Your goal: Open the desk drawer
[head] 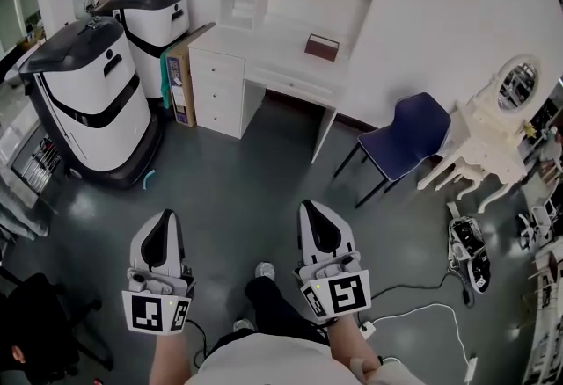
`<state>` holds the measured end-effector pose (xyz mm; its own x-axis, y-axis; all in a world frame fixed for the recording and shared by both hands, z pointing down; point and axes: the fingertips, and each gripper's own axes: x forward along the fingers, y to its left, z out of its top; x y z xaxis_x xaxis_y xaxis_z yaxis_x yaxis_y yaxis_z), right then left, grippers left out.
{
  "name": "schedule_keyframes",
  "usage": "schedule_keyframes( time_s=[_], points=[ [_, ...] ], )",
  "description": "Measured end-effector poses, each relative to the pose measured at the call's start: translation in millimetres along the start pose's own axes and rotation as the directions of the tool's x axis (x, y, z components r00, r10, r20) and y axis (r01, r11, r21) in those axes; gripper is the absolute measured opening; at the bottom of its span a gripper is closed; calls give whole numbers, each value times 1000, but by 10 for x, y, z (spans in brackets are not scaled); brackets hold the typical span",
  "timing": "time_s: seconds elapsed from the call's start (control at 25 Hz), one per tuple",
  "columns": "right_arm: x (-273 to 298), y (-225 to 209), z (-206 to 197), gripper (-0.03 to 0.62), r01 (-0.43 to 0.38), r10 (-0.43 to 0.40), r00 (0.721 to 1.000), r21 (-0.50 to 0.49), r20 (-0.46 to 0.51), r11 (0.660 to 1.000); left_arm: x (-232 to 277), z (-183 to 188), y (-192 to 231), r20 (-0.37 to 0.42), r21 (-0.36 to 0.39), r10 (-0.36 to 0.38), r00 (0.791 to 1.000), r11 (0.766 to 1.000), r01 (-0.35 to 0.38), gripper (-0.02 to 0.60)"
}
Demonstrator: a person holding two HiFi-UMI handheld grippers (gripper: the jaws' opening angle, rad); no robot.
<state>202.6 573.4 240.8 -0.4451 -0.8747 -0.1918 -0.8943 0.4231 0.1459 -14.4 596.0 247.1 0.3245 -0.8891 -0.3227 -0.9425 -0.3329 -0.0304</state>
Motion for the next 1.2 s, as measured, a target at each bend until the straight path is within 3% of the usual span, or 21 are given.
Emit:
schedule_keyframes(
  time_s=[0.24, 0.6, 1.2],
  points=[
    [596, -204, -228, 2, -24, 24, 1000, -1, -1, 1000, 476, -240, 273, -2, 10, 20, 1000, 1000, -20, 5],
    [1846, -694, -425, 2, -75, 75, 997, 10, 25, 997, 1575, -477, 801, 18, 27, 69, 997, 997, -69, 5],
    [3335, -1509, -834, 2, -130, 129, 991, 28, 30, 991, 3177, -990, 1122, 31, 16, 48, 998, 999, -49, 5]
  ],
)
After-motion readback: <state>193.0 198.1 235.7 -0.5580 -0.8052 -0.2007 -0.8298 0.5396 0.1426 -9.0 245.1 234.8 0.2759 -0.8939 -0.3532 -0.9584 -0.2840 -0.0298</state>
